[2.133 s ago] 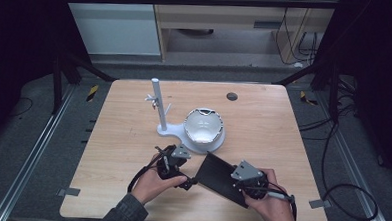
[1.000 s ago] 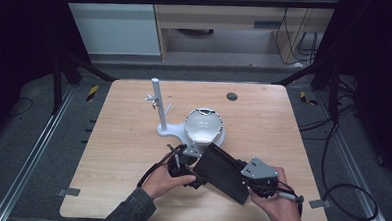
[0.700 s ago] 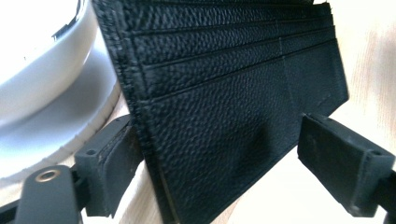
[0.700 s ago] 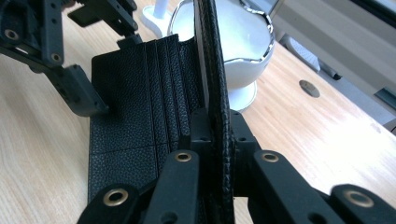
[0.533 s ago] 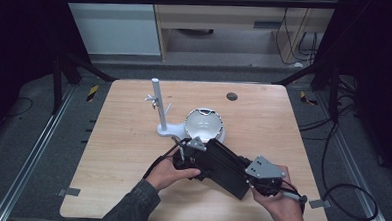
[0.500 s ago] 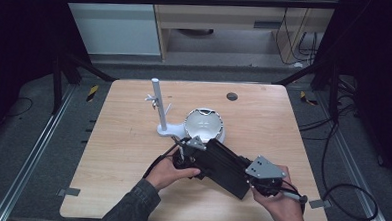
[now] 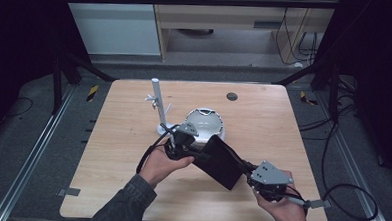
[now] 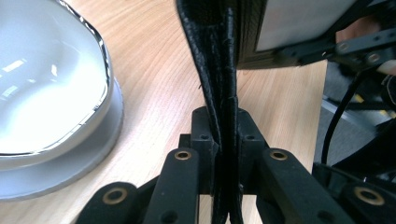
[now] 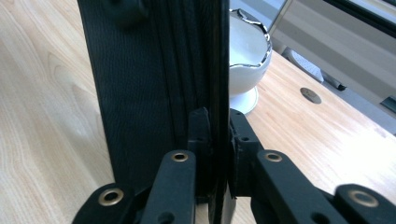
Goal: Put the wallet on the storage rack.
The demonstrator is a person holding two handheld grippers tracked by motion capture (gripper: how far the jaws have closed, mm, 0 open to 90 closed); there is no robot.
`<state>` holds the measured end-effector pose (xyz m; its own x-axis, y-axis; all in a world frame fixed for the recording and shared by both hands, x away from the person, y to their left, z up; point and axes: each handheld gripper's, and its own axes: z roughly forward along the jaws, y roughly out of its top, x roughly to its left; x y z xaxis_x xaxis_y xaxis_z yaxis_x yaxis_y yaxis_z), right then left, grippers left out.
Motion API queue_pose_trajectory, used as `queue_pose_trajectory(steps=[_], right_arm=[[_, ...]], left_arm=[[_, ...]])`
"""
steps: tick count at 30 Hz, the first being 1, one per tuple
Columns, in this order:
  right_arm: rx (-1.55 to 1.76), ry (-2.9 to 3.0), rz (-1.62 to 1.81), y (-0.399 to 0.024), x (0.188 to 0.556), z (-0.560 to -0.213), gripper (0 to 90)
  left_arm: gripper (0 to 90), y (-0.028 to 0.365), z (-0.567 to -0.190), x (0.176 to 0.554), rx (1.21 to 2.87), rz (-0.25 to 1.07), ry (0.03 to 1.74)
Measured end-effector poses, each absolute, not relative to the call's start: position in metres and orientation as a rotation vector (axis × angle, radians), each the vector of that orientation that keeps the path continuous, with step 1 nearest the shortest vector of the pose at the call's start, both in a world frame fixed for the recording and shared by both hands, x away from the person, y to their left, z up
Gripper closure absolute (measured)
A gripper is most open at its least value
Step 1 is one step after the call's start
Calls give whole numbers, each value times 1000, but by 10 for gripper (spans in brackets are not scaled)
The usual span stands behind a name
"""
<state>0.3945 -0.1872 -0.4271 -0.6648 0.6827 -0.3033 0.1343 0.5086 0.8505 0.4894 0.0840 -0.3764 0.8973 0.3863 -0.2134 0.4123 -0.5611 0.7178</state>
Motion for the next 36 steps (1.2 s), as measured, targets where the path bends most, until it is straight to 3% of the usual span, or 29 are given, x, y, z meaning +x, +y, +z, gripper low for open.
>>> queue_pose_trajectory(steps=[1, 2, 4, 5, 8, 13, 26, 36], right_arm=[[665, 2119, 1119, -187, 394, -427, 803], [661, 2147, 1138, -185, 395, -431, 733], [661, 2162, 1142, -183, 395, -433, 694], [668, 2191, 1155, -179, 396, -438, 568], [661, 2239, 1142, -171, 395, -446, 386], [716, 2261, 1161, -171, 397, -459, 221], [1226, 2100, 1012, -210, 429, -490, 77], [1327, 2050, 949, -222, 434, -495, 66]], left_arm=[[814, 84, -376, 489, 2224, -40, 569], [814, 83, -366, 488, 2251, -11, 559], [815, 83, -361, 488, 2260, 3, 563], [815, 84, -352, 488, 2265, 29, 568], [815, 86, -338, 489, 2263, 51, 578], [815, 93, -319, 489, 2276, 89, 585], [814, 106, -274, 497, 2258, 151, 599], [814, 103, -258, 510, 2242, 179, 618]])
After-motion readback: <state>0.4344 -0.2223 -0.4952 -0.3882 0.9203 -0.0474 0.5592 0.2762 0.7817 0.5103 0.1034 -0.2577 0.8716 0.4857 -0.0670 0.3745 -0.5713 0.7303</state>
